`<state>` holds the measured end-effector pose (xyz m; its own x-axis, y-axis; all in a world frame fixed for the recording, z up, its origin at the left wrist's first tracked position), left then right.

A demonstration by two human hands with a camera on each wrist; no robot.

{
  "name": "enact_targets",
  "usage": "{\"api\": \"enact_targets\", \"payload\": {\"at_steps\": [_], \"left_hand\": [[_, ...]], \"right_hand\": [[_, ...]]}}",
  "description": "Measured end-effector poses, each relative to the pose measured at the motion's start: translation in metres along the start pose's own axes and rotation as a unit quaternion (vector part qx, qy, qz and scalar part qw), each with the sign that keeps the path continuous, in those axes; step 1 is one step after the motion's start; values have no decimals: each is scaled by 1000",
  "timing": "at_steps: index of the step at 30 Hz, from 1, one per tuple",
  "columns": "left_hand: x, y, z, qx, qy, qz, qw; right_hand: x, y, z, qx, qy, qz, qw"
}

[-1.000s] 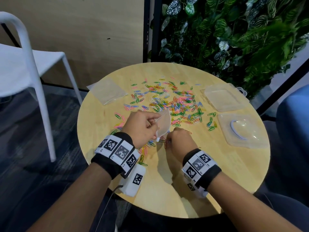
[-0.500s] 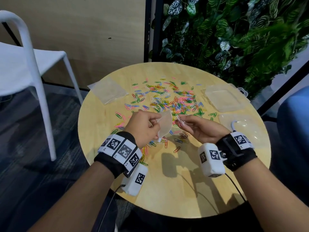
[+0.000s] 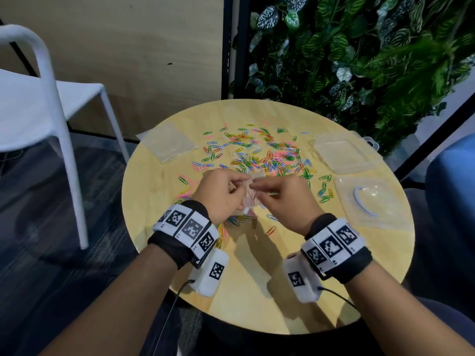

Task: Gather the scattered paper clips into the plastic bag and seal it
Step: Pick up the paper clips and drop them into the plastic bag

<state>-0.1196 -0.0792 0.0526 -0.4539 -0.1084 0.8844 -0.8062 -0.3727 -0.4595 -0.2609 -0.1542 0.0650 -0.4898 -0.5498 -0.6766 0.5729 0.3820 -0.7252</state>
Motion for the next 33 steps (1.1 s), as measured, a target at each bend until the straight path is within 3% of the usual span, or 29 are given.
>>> {"api": "enact_targets", "payload": {"at_steps": [2,4,6,9,11,17,21,24,28,33], "left_hand": [[1,-13,2,33,20,1,999],[0,-30,3,64,24,-13,998],[-3,-49,1,93,30,-26,995],[-10,-76,-3,127,29,-49,990],[-16,-95,-9,153,21,-70,986],[-30,-141,-30,206,22,-129,970],[-46,-160,-43,243,3,-40,969],[-48,-160,-50,227,-19,21,973],[-48,-144,-49,163,-51,66,983],[-46,-108,-40,55,-81,127,987]], "right_hand": [[-4,-17,-2,26,-39,22,999],[3,-33,-2,53,-22,78,995],[16,-38,-3,57,17,17,998],[42,-15,-7,-69,132,-162,976],[46,11,-11,-146,179,-187,955],[6,73,-3,-176,109,-218,954],[-9,104,4,-223,66,-288,929],[-19,113,3,-218,23,-362,906],[-19,107,3,-196,-9,-370,908],[3,72,10,-124,69,-239,961]]}}
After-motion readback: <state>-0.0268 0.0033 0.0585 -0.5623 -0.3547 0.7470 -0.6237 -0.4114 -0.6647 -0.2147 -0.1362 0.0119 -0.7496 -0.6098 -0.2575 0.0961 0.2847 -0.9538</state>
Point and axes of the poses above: each hand's wrist, its own z-axis towards the middle knuckle, its own y-axis out of the palm, x = y × z, the point moved 3 cm from there along z, towards the middle knuckle, and after that the axes turned 2 degrees about -z, right-handed, at the moved point
